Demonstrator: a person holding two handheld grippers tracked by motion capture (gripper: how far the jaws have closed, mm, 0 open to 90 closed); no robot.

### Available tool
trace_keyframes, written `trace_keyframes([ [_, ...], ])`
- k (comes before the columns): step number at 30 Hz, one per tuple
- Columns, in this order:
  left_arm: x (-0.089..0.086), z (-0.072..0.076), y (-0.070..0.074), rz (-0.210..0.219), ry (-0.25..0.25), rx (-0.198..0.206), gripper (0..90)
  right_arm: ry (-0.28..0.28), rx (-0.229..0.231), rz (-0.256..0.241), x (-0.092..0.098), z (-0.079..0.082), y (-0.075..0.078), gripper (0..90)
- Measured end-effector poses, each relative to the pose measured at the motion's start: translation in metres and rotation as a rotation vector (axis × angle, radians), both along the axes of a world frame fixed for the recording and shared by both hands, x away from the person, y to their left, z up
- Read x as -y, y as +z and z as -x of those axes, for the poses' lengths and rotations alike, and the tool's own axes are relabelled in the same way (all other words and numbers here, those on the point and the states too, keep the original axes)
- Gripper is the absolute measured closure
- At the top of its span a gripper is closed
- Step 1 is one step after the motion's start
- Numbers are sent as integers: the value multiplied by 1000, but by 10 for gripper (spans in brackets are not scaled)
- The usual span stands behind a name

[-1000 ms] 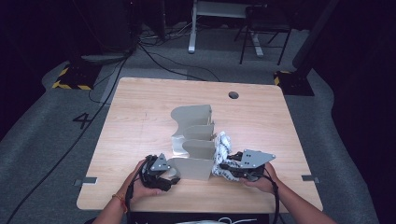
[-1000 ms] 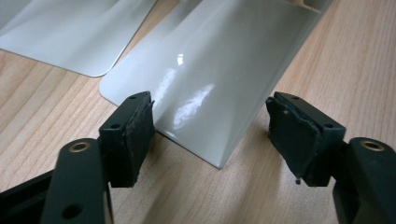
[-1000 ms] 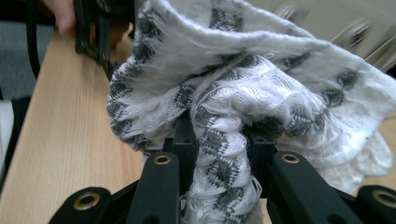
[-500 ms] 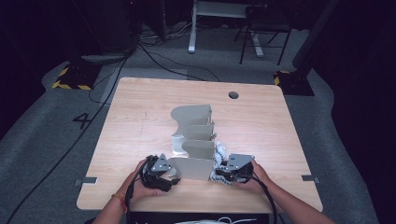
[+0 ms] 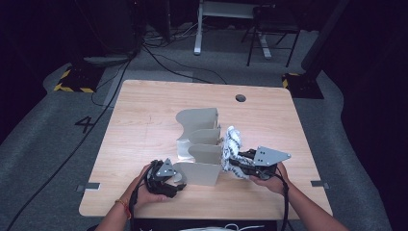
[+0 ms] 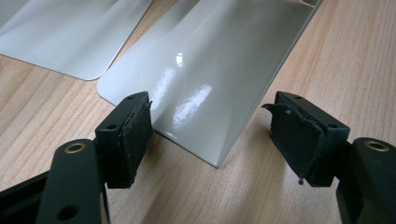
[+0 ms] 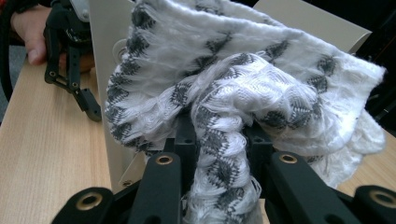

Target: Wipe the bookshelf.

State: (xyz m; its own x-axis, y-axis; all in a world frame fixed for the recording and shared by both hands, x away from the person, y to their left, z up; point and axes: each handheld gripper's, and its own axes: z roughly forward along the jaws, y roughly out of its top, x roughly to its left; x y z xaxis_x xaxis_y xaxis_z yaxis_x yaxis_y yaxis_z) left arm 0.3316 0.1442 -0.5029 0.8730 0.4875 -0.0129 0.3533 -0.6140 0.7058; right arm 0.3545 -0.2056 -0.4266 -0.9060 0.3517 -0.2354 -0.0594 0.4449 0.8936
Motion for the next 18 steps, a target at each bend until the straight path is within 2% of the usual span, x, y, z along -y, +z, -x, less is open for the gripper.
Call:
trace_keyframes([
  [5, 0, 0, 0, -2, 5, 2, 291, 24, -17, 69, -10, 0, -11, 737],
  [13, 0, -1, 0, -2, 32, 2, 287, 57, -103, 142, -17, -1, -35, 733],
  [18, -3, -3, 0, -8, 46, 3, 274, 76, -141, 171, -22, 1, -46, 733],
])
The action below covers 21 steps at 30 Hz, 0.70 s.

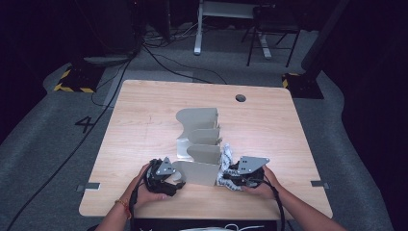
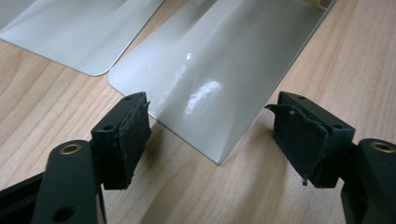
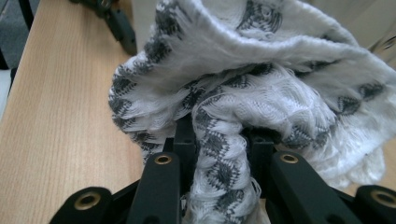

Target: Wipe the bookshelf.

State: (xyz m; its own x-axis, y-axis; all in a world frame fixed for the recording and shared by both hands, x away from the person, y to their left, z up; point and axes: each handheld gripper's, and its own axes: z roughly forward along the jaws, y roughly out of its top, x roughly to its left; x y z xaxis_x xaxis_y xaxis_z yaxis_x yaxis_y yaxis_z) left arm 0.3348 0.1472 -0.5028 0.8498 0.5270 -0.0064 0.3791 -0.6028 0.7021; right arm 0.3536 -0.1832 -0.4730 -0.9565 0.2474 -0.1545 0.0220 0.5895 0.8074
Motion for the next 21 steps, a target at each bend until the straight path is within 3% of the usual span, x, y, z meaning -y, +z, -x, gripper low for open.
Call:
trace_keyframes([
  [6, -6, -4, 0, -6, 37, 4, 255, 34, -23, 31, -10, 7, -9, 734],
  [13, -11, -5, 0, -5, 77, -2, 238, 65, 4, 55, -21, 16, -10, 732],
  [21, -11, -4, 0, -5, 90, -3, 232, 30, 57, -37, -8, 13, 12, 732],
])
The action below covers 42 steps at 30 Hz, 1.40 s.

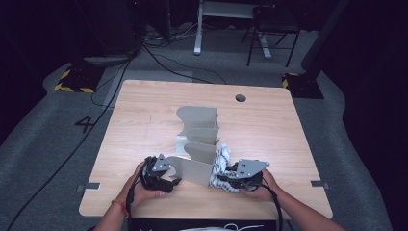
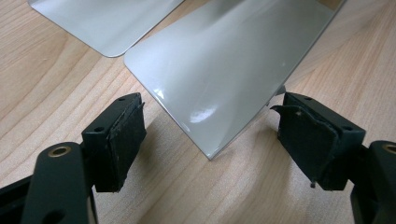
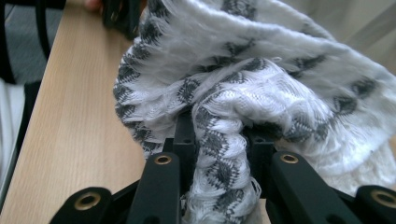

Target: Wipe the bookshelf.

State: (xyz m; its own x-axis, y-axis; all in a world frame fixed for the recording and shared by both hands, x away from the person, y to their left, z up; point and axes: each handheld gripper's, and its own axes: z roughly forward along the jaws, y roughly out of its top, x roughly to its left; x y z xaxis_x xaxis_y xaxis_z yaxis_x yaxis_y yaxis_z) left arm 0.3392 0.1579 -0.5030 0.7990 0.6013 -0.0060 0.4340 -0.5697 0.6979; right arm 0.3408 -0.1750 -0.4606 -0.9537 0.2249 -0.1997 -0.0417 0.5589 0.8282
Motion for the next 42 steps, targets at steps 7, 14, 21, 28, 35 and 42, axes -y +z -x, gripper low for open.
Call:
trace_keyframes([
  [7, 0, 0, 0, 0, 3, 0, 229, -69, 54, -95, 13, -6, 19, 731],
  [14, 0, 0, 0, -3, -1, -1, 222, -49, 40, -98, 10, -4, 21, 731],
  [21, 0, 0, 0, -3, -1, -1, 222, -5, 3, 0, -4, 1, -2, 731],
  [28, 0, -1, 0, -3, -2, -1, 222, -3, -23, 78, -10, -3, -18, 730],
  [35, 0, -1, 0, -4, -3, -1, 221, -17, -36, 128, -14, -7, -27, 733],
  [42, 0, -1, 0, -2, 5, -4, 211, -58, 39, 3, 2, -8, 1, 739],
])
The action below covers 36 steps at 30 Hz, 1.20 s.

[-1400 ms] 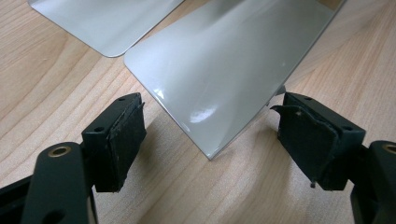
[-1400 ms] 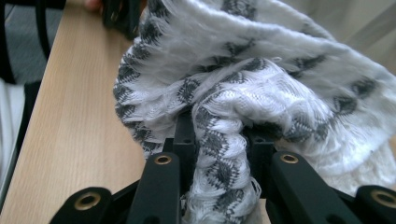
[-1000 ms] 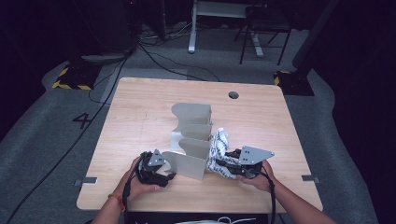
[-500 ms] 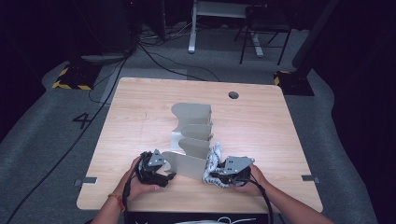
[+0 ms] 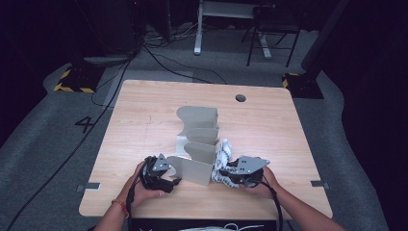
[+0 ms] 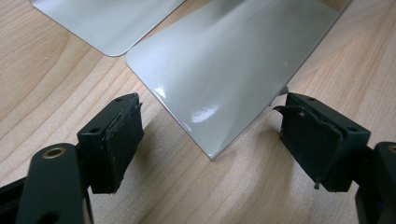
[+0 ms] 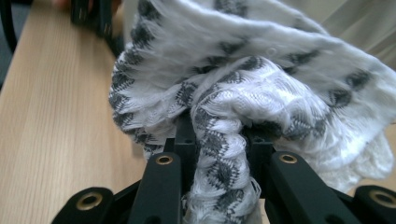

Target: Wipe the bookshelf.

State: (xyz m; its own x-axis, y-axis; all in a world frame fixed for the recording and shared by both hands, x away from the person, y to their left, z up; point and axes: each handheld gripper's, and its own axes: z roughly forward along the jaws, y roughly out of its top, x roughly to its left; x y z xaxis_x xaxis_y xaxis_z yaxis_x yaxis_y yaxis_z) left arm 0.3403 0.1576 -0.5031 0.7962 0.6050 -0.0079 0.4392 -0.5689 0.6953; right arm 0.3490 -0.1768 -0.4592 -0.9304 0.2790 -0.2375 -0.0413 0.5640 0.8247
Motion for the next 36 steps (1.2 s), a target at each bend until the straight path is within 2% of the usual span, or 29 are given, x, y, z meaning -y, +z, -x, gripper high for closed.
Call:
trace_keyframes([
  [4, 0, -1, 0, -2, 7, -3, 199, -39, 37, -97, 10, -2, 19, 739],
  [6, 0, -1, 0, -1, 11, -1, 196, -57, 50, -102, 11, -3, 22, 739],
  [8, 0, -1, 0, -4, 14, -2, 188, -54, 34, -97, 10, -5, 20, 739],
  [11, 0, -1, 0, -6, 15, -2, 184, -20, -8, -56, 5, -6, 12, 738],
  [14, 0, -2, 0, -7, 16, -2, 180, 29, -24, -21, -2, -2, 5, 735],
  [27, -9, -6, 0, -8, 37, -9, 153, 105, -104, 61, -23, 11, -21, 733],
  [30, -10, -6, 0, -10, 46, -6, 153, 102, -84, 65, -26, 12, -19, 736],
  [32, -10, -6, 0, -9, 48, -8, 153, 93, -67, 45, -23, 10, -14, 740],
  [36, -10, -6, 0, -9, 51, -8, 152, 39, -24, -22, -13, 3, 3, 744],
])
